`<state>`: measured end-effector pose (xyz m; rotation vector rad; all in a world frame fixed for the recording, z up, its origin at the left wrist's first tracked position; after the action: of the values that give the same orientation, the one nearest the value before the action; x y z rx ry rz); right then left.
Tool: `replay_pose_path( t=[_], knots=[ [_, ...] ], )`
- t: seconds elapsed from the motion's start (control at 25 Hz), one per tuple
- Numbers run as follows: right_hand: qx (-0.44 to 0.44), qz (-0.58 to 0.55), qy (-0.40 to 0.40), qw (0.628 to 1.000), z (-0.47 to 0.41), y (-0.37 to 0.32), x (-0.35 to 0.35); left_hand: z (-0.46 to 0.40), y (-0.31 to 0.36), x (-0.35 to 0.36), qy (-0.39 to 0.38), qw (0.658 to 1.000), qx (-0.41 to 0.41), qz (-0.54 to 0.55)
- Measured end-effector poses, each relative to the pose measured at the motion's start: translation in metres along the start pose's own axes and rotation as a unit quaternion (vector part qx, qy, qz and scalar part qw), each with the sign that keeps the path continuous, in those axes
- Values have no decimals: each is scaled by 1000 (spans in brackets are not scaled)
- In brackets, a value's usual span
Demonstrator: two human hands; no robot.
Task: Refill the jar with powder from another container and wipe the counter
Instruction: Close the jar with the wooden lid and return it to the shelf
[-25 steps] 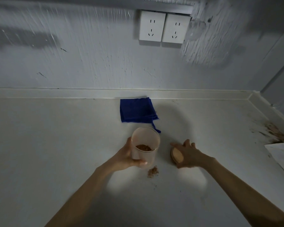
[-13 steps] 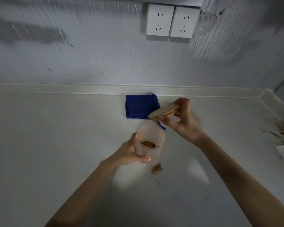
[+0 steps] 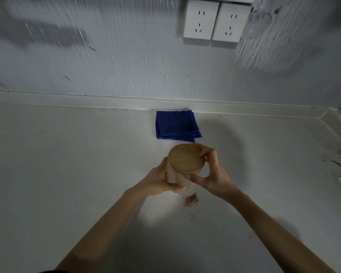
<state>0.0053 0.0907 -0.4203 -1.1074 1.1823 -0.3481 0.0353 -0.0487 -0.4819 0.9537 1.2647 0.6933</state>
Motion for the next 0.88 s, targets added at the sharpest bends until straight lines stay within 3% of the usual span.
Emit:
replay_pose_path(
  t=[0.44,0.72,0.88],
  knots=[
    [-9,71,-87,994,-11,-7,1,-1,6,0,6,998,42,44],
    [11,38,-35,999,-6,-3,12,-2,-14,8,56,994,34,86],
    [24,32,-18,999,-9,-2,14,1,-11,12,132,986,35,91]
  ],
)
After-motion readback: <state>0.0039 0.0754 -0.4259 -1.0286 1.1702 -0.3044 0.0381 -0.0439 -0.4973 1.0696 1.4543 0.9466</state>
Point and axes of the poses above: each hand's wrist, its own z-axis away from the middle knuckle, its own x-axis out of the palm, y = z × x, the point moved 6 cm from there along -z, towards the middle knuckle, and after that the axes turned 11 degrees about x, right-handed, at the moved point
